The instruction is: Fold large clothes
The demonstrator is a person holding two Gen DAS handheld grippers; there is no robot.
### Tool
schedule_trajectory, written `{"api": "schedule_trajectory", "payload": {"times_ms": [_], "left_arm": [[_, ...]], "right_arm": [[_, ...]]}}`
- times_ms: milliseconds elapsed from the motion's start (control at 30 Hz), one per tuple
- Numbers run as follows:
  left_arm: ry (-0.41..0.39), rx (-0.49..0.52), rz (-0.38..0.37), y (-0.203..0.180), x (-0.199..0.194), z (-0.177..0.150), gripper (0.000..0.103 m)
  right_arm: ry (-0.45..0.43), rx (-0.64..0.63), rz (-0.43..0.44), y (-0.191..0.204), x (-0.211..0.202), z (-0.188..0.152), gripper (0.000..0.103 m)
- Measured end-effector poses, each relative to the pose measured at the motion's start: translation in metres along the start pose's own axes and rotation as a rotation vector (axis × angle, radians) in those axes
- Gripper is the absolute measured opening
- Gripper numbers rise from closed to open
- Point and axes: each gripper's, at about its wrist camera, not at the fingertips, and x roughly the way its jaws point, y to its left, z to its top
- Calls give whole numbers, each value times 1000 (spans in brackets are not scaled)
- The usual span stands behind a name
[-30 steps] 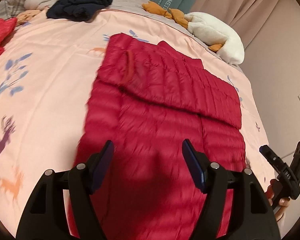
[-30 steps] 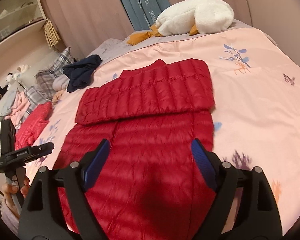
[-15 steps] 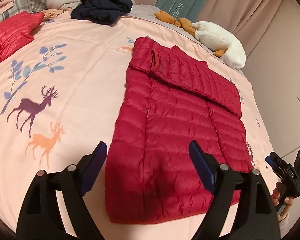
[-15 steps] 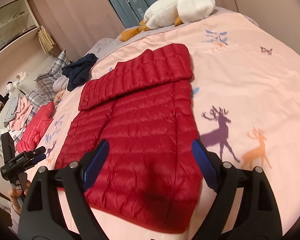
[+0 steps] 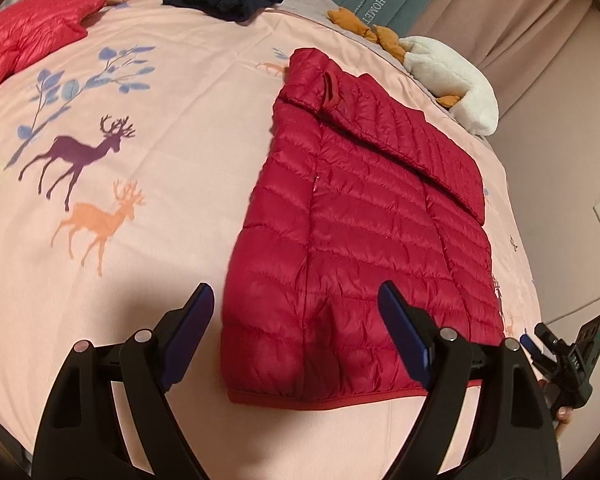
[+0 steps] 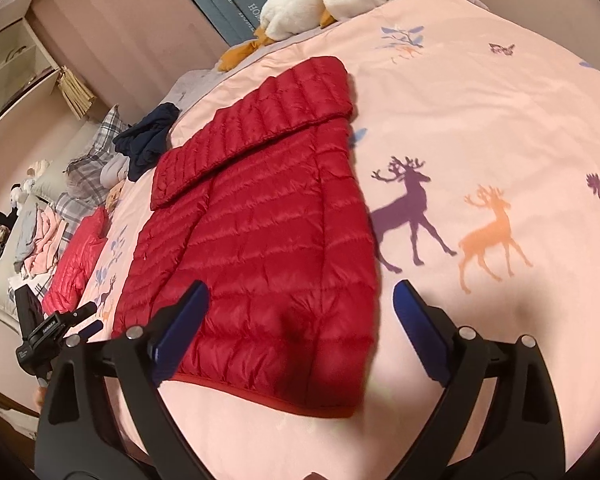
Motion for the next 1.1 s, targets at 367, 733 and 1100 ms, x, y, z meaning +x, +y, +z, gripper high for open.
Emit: {"api": "schedule_trajectory", "payload": {"times_ms": [367, 733, 1100], "left_arm": [[-34, -25, -16, 5, -12, -5, 96], [10, -63, -135, 19, -9, -10, 96], [74, -126, -227, 31, 20, -13, 96]], "right_arm": [[28, 25, 24, -3, 0, -7, 100], [76, 69, 61, -10, 1, -16, 101], [131, 122, 81, -22, 27, -24, 101]]}}
